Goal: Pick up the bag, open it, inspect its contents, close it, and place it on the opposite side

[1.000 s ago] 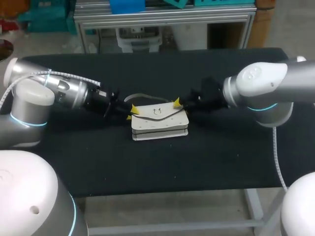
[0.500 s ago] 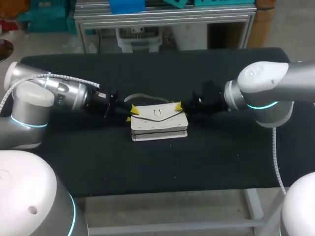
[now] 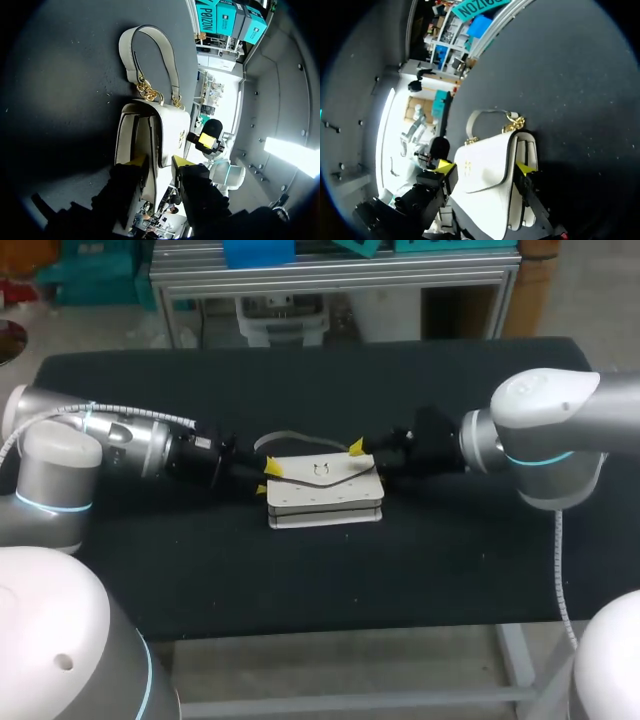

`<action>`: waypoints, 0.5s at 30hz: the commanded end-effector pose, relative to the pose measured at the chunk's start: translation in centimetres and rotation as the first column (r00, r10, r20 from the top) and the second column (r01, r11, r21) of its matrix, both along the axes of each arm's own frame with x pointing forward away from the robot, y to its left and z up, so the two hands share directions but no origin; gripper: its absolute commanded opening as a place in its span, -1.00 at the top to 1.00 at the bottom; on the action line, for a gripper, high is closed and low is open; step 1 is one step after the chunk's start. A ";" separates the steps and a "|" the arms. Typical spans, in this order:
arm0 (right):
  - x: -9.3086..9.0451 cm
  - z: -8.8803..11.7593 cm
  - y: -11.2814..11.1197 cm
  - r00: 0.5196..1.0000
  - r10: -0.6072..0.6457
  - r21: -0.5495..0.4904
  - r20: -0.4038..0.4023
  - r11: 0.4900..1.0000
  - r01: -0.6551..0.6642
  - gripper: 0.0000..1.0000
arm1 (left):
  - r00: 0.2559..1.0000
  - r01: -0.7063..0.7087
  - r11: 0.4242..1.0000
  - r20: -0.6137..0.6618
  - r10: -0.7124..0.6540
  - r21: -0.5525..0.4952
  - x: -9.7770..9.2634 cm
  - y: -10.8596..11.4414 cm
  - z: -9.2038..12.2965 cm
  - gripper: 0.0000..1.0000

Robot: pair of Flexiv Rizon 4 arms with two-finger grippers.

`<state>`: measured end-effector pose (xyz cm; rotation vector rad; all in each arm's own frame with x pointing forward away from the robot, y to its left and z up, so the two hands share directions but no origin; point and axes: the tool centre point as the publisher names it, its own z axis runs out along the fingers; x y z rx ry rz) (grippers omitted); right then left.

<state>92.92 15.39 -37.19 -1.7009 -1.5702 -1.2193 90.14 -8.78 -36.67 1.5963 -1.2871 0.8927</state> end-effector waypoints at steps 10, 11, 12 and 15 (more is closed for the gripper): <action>0.2 -3.0 1.3 0.998 0.024 0.017 -0.058 1.000 -0.023 0.31 | 0.998 -0.022 1.000 -0.065 0.022 -0.006 1.4 -0.7 -2.5 1.00; 0.2 -3.3 1.3 0.998 0.027 0.014 -0.063 1.000 -0.026 0.52 | 0.998 -0.029 1.000 -0.064 0.029 -0.004 1.5 -0.6 -2.5 1.00; 0.2 -3.4 1.3 0.997 0.032 0.014 -0.066 0.999 -0.032 1.00 | 0.997 -0.029 1.000 -0.065 0.029 -0.005 1.5 -0.6 -2.6 1.00; 0.2 -3.0 1.3 0.998 0.033 0.013 -0.059 0.999 -0.032 1.00 | 0.998 -0.036 0.999 -0.061 0.035 -0.007 1.4 -0.5 -2.2 1.00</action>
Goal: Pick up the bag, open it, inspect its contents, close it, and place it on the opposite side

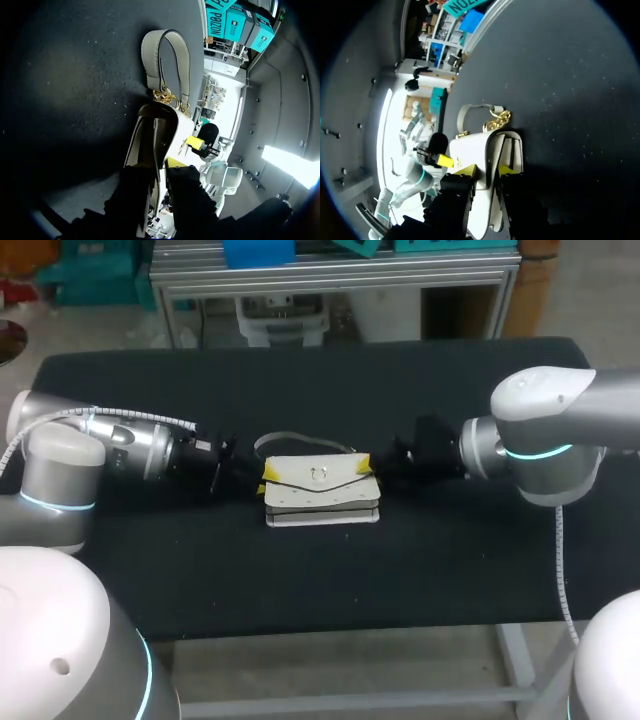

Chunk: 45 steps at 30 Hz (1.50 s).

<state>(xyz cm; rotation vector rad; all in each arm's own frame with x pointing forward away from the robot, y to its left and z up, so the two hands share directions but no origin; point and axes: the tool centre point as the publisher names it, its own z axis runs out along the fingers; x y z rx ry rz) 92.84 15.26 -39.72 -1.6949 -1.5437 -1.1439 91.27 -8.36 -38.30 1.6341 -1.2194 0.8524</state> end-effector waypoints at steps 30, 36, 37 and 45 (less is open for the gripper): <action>0.6 1.9 1.1 0.995 0.046 -0.015 0.089 0.999 -0.044 1.00 | 0.996 0.002 1.000 0.088 -0.005 0.029 1.0 -2.2 1.8 1.00; 0.6 1.5 0.6 0.994 0.069 -0.021 0.081 0.998 -0.067 1.00 | 0.995 0.020 0.998 0.095 -0.025 0.056 1.2 -2.5 1.5 1.00; 0.6 1.5 0.4 0.994 0.073 -0.026 0.077 0.997 -0.071 1.00 | 0.995 0.020 0.998 0.096 -0.026 0.059 1.1 -2.5 1.5 1.00; 0.2 1.9 -0.5 0.995 0.042 -0.042 0.087 0.998 -0.039 -1.00 | 0.991 -0.005 0.998 0.135 -0.005 0.070 0.3 -1.8 2.1 -1.00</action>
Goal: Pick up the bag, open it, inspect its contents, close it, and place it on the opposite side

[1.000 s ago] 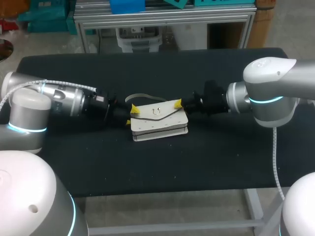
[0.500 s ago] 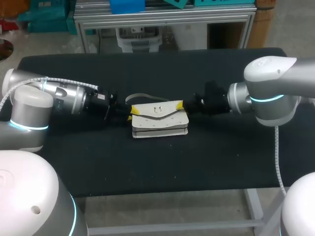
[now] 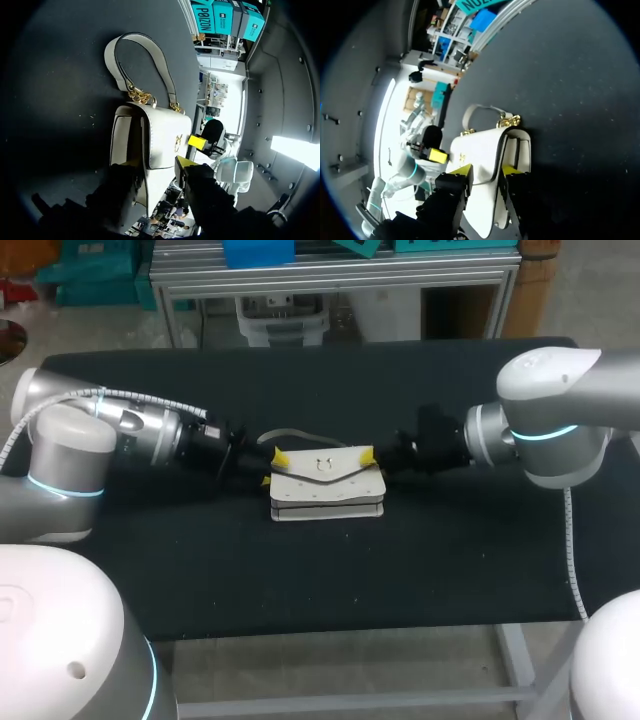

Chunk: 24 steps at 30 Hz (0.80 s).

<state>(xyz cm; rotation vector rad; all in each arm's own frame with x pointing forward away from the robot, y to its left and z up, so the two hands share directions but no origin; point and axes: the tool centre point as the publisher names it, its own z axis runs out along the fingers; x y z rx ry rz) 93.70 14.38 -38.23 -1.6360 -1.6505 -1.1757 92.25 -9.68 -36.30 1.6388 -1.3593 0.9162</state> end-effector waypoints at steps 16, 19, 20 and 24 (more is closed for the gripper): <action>-1.6 2.2 0.3 0.997 -0.033 -0.004 0.069 0.999 0.033 -0.59 | 0.998 -0.038 0.999 0.047 0.038 0.007 -1.4 -0.2 0.4 -0.22; -1.7 1.6 0.7 0.998 -0.021 -0.008 0.060 1.000 0.022 -0.45 | 0.999 -0.042 0.999 0.031 0.041 0.027 -1.1 -0.5 -0.4 -0.18; -1.7 1.3 0.7 0.998 -0.020 -0.008 0.051 1.000 0.020 -0.34 | 0.999 -0.043 0.999 0.028 0.042 0.028 -1.0 -0.5 -0.6 -0.18; -1.5 0.3 0.7 0.999 -0.024 -0.006 0.022 1.000 0.024 0.06 | 0.999 -0.048 0.998 0.011 0.047 0.030 -0.8 -0.5 -1.1 -0.03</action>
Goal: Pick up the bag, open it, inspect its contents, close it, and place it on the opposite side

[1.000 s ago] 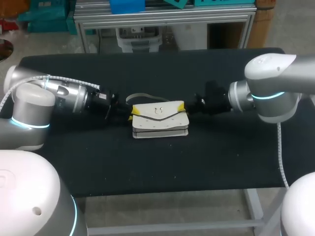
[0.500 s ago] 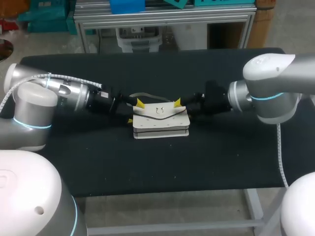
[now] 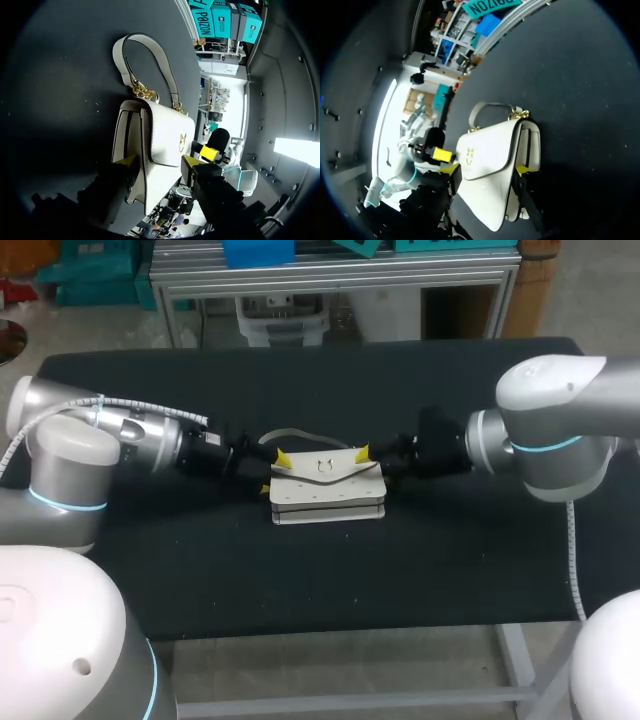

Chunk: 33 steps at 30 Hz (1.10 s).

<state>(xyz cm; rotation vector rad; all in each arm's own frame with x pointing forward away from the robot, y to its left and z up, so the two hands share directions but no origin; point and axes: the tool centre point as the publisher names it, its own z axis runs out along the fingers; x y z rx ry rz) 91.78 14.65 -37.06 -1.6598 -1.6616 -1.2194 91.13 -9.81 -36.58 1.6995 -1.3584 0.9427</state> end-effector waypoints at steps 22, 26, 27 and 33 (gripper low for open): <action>1.5 -2.2 0.4 0.996 0.043 -0.015 -0.073 0.999 -0.044 1.00 | 1.000 -0.015 0.999 -0.007 0.016 0.047 0.5 -0.1 -1.2 1.00; 1.0 -1.6 0.1 0.998 0.028 -0.023 -0.060 0.999 -0.030 -0.01 | 1.000 -0.021 0.999 -0.003 0.021 0.049 0.0 0.1 -0.5 -1.00; 0.9 -1.3 0.0 0.998 0.022 -0.027 -0.051 0.999 -0.023 -0.86 | 1.000 -0.026 0.998 0.006 0.026 0.050 -0.2 0.2 -0.3 -1.00; -0.1 0.8 -0.8 1.000 0.011 -0.048 -0.003 0.999 -0.011 -1.00 | 0.998 -0.048 0.996 0.041 0.045 0.079 -1.3 1.0 1.1 -1.00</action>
